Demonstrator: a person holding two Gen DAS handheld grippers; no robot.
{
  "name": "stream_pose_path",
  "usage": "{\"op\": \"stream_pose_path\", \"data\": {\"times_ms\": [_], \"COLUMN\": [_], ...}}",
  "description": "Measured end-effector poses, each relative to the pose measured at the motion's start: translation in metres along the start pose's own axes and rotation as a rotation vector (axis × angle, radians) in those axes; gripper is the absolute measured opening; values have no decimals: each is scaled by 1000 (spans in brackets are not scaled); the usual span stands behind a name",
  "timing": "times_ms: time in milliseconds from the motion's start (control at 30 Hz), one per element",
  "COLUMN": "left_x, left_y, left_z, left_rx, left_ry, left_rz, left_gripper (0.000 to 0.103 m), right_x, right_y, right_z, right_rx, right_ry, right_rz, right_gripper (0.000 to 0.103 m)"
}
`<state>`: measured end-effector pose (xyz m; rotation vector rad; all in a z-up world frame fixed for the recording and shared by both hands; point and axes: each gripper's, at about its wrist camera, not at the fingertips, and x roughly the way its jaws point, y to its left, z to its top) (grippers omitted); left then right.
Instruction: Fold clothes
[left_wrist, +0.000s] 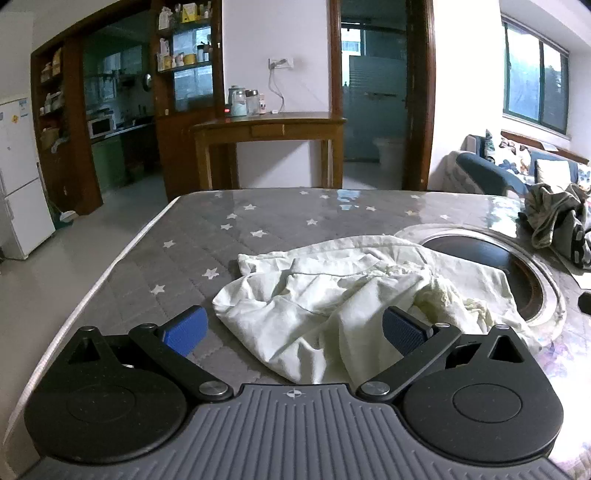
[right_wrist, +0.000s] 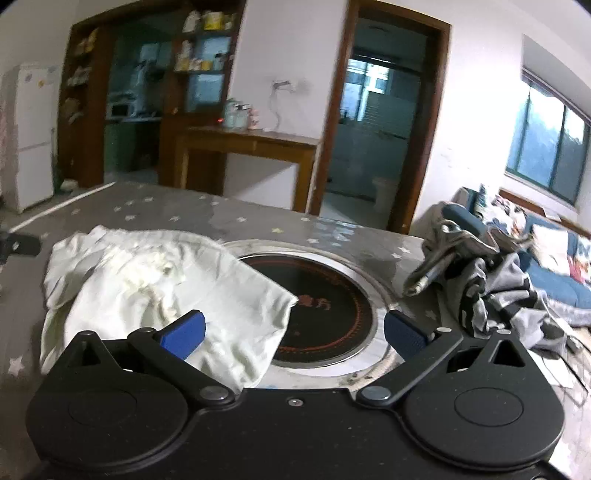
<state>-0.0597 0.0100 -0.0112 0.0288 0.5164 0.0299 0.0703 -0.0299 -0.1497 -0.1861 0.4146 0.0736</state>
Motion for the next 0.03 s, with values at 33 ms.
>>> {"op": "stream_pose_path", "data": {"times_ms": [33], "left_x": [-1], "left_y": [-1], "left_z": [1], "left_rx": [8], "left_ry": [-4], "left_rz": [-4], "left_gripper": [103], "right_x": [-1], "right_y": [1], "right_z": [0], "right_rx": [-7], "right_ry": [2], "right_rz": [9], "right_gripper": [103]}}
